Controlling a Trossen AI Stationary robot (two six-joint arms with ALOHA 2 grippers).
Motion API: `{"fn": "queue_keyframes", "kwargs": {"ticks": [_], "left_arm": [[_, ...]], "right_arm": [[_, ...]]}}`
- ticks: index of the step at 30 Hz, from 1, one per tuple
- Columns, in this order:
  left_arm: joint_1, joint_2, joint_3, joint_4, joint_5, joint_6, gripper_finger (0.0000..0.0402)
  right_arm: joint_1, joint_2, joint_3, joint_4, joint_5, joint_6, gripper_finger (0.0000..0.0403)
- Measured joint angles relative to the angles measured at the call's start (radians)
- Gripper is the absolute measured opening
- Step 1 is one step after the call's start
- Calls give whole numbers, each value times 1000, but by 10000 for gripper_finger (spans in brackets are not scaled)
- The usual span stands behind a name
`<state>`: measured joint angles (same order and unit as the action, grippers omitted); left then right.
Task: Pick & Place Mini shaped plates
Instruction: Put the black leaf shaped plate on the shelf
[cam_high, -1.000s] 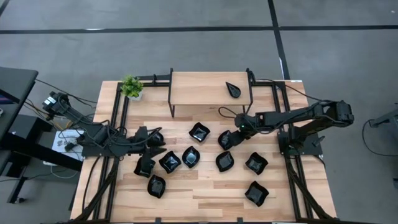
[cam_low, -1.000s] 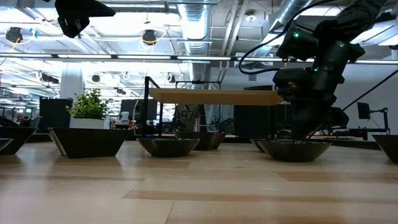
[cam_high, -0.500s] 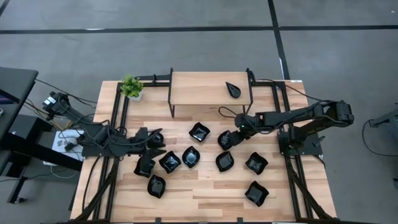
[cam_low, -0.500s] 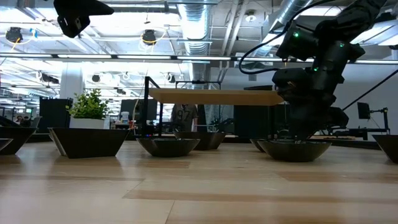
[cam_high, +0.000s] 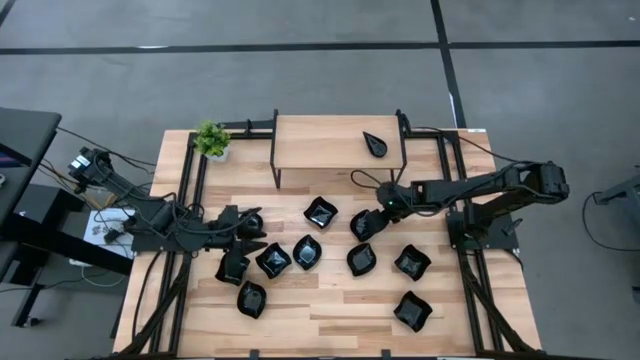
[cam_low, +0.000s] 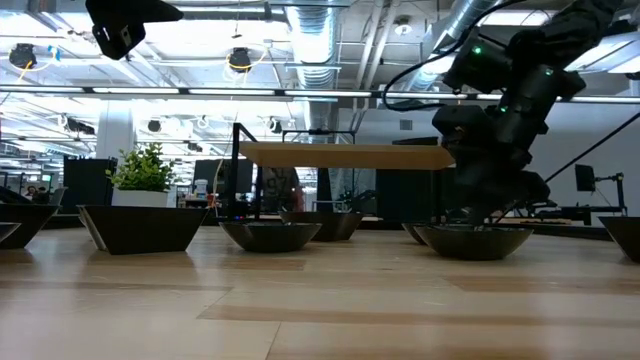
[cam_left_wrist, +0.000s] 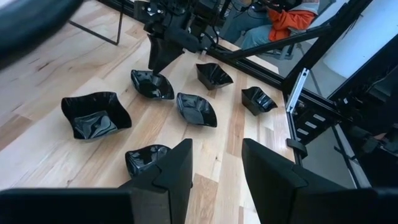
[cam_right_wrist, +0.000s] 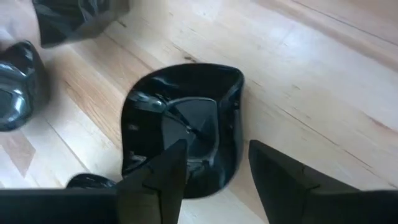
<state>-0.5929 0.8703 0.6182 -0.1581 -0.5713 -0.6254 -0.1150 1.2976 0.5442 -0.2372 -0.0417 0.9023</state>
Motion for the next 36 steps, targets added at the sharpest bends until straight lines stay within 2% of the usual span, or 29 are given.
{"fn": "queue_keyframes", "kwargs": {"ticks": [5,11,21,29,36], "left_arm": [[0,0,0,2,0,0,140],[0,0,0,10,0,0,140],[0,0,0,21,5,0,140],[0,0,0,24,19,0,140],[0,0,0,21,19,10,140]], "right_arm": [[39,0,-30,16,63,39,162],[62,6,-31,20,79,58,168],[76,134,-30,143,72,68,168],[76,127,-30,150,72,68,151],[74,90,-34,130,66,68,116]]}}
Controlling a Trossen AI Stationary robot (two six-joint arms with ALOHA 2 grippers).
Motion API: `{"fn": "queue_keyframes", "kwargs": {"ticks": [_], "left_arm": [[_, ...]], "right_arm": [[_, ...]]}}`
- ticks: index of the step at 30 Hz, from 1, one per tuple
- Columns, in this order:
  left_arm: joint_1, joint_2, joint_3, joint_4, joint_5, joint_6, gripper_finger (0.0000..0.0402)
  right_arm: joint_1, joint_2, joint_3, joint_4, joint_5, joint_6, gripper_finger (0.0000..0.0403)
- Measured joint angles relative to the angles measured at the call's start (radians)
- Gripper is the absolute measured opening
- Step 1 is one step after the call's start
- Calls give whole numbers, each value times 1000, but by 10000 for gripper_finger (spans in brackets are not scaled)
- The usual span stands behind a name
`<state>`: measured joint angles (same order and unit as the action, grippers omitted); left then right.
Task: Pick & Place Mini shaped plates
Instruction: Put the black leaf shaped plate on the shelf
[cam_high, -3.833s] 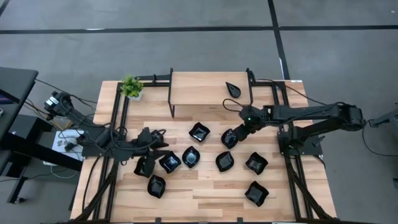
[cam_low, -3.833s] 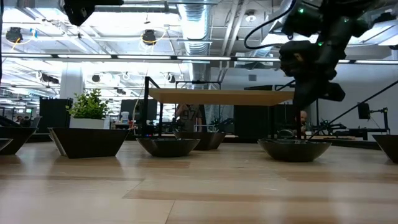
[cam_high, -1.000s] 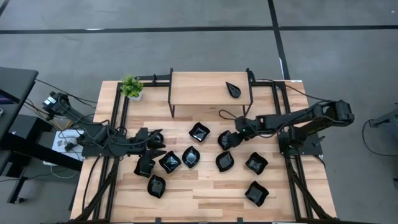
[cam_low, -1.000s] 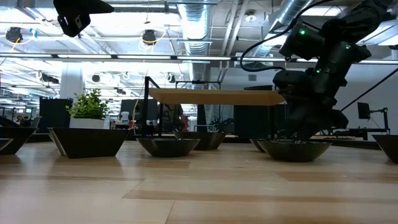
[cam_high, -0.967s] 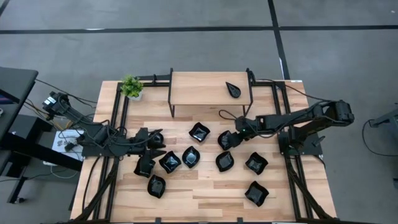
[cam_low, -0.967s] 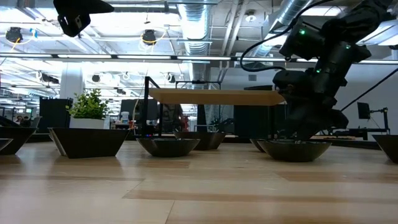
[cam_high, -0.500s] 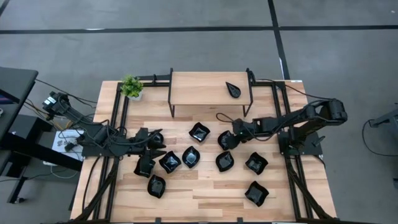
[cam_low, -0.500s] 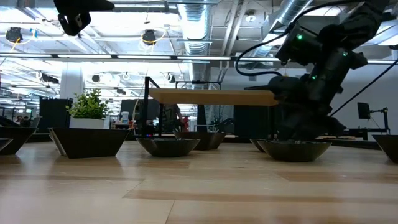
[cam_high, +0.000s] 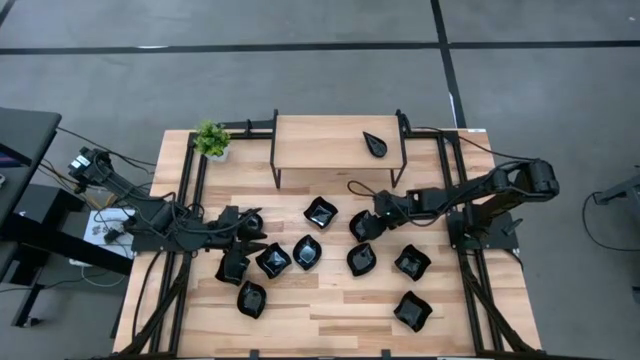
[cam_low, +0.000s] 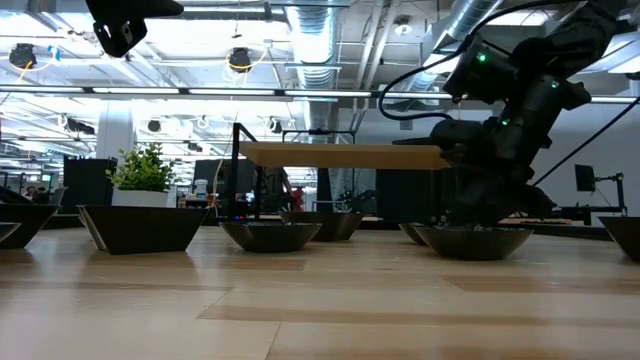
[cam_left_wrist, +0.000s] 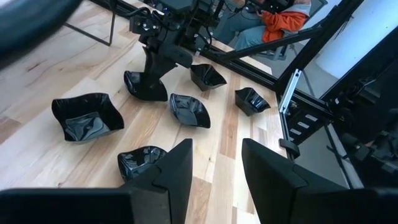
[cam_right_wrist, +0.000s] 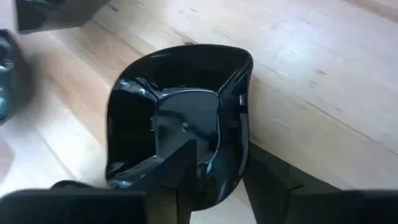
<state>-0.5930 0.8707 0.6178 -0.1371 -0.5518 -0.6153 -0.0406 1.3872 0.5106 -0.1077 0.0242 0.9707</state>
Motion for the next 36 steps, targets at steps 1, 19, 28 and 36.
{"fn": "queue_keyframes", "kwargs": {"ticks": [1,19,28,36], "left_arm": [[0,0,0,0,0,5,140],[0,0,0,-4,0,9,140],[0,0,0,-3,0,10,140],[0,0,0,-3,0,13,140]], "right_arm": [[0,-5,0,0,-1,0,111],[0,-26,0,-20,3,8,8],[0,-27,1,-18,28,19,2],[2,-27,6,60,32,33,2]]}}
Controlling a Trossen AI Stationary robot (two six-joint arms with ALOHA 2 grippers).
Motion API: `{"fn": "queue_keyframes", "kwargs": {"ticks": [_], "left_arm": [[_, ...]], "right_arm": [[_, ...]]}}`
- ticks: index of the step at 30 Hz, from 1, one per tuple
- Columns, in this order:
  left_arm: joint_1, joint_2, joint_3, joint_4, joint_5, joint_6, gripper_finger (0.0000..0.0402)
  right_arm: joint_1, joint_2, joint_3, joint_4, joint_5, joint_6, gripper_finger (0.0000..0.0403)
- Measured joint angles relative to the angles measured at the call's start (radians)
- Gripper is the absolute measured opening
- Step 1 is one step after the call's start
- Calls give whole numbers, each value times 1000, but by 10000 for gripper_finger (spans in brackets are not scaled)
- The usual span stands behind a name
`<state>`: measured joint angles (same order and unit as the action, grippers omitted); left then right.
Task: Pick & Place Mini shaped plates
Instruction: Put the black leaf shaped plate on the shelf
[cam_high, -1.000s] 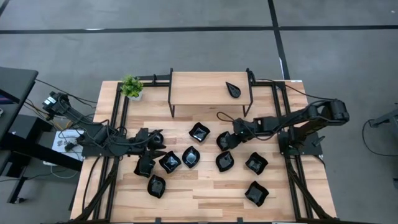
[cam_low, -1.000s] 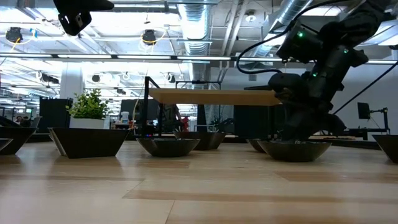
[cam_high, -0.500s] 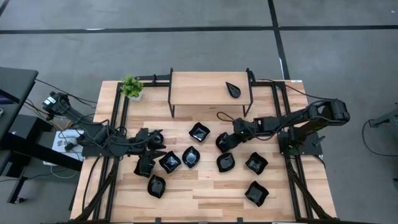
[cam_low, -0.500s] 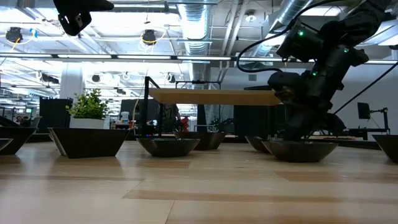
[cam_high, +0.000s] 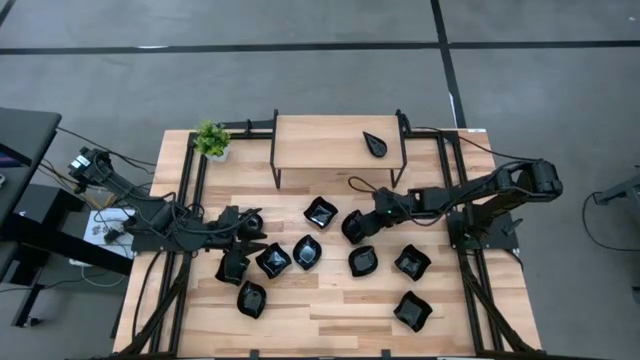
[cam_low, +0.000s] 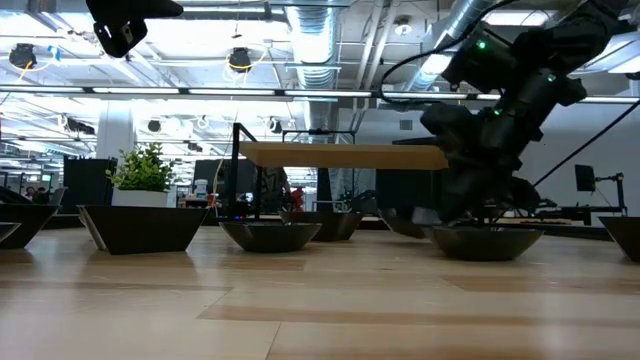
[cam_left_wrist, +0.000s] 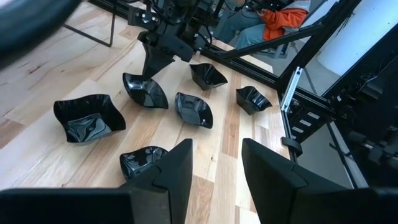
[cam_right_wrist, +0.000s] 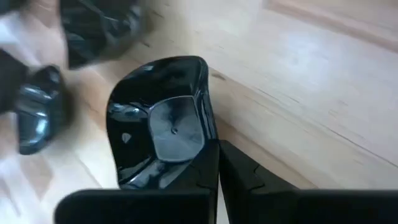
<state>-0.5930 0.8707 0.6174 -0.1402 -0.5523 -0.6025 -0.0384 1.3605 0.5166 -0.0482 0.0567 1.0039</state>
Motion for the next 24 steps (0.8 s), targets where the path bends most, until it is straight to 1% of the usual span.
{"fn": "queue_keyframes", "kwargs": {"ticks": [7,16,21,24], "left_arm": [[0,0,0,0,-5,0,140],[0,0,0,0,-22,-6,140],[0,2,0,0,-43,-8,140],[0,2,0,0,-54,-7,140]], "right_arm": [[4,0,93,-4,22,-80,1],[20,0,274,-7,21,-218,0],[32,0,417,-118,26,-299,0],[31,0,495,-195,57,-341,0]]}}
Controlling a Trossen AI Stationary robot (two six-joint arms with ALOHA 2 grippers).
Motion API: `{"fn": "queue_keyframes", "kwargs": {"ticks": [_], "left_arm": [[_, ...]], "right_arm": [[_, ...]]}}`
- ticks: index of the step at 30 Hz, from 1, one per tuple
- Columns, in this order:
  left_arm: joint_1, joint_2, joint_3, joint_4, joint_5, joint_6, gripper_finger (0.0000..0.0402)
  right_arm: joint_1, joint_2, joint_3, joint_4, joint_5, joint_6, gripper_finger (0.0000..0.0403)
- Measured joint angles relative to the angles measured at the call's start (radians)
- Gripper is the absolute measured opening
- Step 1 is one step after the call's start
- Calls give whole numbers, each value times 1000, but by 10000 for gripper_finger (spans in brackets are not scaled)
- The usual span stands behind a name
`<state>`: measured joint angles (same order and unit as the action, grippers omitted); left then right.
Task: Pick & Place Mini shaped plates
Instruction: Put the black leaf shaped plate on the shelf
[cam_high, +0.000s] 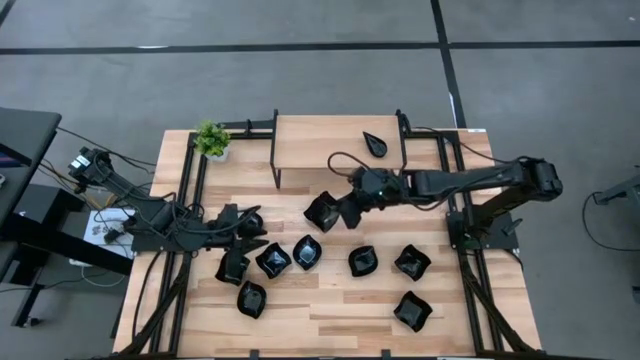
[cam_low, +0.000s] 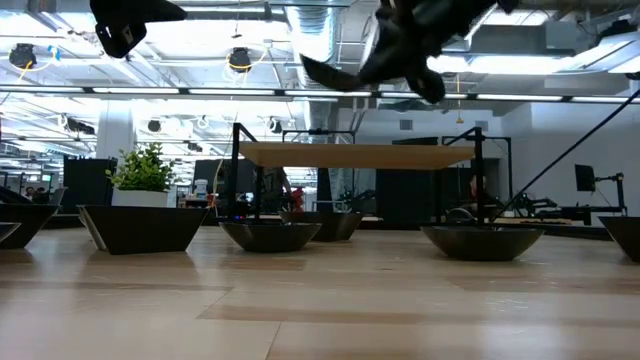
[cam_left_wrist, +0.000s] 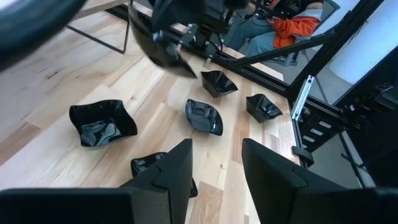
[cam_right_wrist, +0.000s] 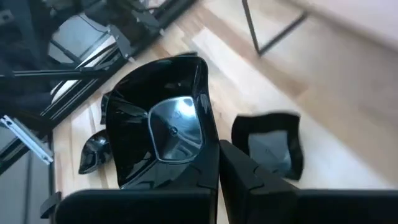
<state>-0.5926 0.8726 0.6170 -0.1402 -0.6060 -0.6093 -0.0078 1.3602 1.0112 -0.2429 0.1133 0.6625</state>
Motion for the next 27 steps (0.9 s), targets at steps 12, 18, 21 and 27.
{"fn": "queue_keyframes", "kwargs": {"ticks": [12,18,21,27], "left_arm": [[0,0,0,3,-27,2,140],[0,0,0,13,-71,-3,140],[0,0,0,16,-105,-29,140],[0,0,0,19,-159,-47,140]], "right_arm": [[-173,0,250,-305,-18,-185,0],[-289,1,267,-342,-88,-266,0],[-340,1,267,-344,-111,-306,0],[-468,3,267,-341,-230,-386,0]]}}
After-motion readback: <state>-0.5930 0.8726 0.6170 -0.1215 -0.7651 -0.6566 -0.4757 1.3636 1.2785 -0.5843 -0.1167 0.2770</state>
